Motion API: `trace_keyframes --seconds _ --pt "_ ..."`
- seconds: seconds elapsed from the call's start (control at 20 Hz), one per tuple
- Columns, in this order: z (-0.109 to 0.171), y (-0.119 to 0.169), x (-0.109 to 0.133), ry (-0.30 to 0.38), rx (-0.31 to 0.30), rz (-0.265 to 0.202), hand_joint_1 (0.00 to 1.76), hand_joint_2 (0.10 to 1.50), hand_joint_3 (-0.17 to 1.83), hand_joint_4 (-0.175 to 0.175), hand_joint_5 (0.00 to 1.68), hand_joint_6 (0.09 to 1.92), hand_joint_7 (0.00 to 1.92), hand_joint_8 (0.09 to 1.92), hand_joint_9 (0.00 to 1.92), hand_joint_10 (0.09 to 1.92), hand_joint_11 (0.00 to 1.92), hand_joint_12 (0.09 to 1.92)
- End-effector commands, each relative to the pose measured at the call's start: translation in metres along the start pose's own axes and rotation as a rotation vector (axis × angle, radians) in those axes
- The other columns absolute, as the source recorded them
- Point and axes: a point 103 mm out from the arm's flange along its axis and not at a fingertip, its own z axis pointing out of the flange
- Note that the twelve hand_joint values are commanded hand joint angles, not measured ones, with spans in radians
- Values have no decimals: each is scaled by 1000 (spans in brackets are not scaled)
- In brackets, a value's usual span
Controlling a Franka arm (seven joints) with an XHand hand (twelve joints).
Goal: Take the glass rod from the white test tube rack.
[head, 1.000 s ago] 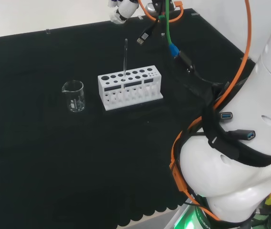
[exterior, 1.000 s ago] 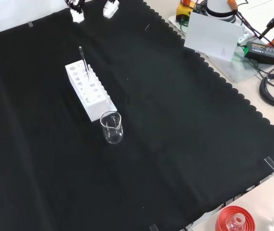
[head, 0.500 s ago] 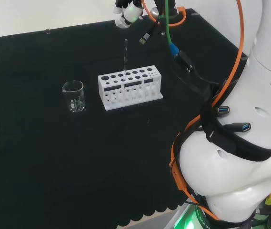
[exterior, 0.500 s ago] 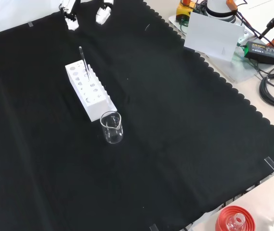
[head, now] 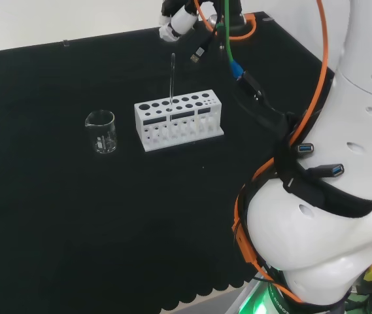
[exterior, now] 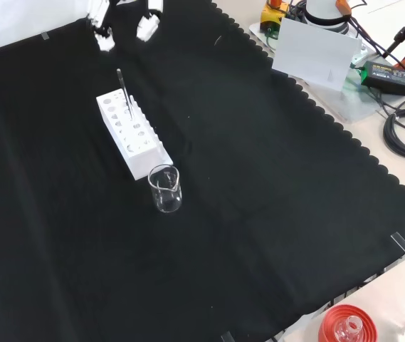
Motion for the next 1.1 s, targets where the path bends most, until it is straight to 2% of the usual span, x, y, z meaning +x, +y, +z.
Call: trace_keyframes --seconds 0.05,0.4,0.85,1.1 --pt "15 14 -4 10 36 -13 698 799 605 -58 457 648 516 805 701 836 688 1308" --pt "26 23 -11 20 60 -23 683 807 595 -55 456 656 520 804 708 832 697 1309" --pt "37 35 -21 29 88 -57 678 812 585 -47 494 681 528 803 736 830 720 1306" --pt "44 40 -24 30 105 -54 670 810 579 -40 513 695 531 801 742 824 726 1302"
